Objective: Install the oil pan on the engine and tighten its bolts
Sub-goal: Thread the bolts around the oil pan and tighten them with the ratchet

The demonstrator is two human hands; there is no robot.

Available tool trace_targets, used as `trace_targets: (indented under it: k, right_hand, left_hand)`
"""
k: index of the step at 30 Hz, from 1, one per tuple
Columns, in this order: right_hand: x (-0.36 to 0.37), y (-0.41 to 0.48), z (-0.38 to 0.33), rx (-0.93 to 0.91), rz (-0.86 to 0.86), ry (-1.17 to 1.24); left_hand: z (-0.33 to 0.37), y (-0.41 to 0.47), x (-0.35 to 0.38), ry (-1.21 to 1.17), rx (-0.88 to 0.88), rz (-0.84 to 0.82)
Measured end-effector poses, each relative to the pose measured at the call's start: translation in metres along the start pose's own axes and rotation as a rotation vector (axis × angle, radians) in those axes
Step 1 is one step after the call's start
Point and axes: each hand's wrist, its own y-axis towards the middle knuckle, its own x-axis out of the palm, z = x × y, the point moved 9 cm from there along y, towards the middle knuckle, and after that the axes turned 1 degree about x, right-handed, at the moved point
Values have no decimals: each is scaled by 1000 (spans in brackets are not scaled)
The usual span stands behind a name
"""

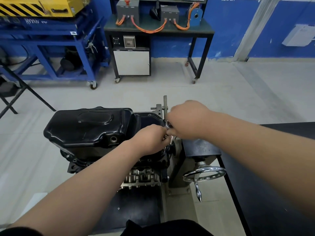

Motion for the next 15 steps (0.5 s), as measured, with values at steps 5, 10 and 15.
trace_targets:
  k: [5, 10, 15]
  right_hand:
    - [6, 2, -5, 165, -26, 76]
    - [-3, 2, -5, -42, 42, -54]
    - [12, 4, 6, 235, -17, 92]
  left_hand:
    - [-7, -2, 2, 27, -82, 14]
    - [-3, 0, 2, 2, -20, 1]
    - [-2, -4, -5, 4, 20, 110]
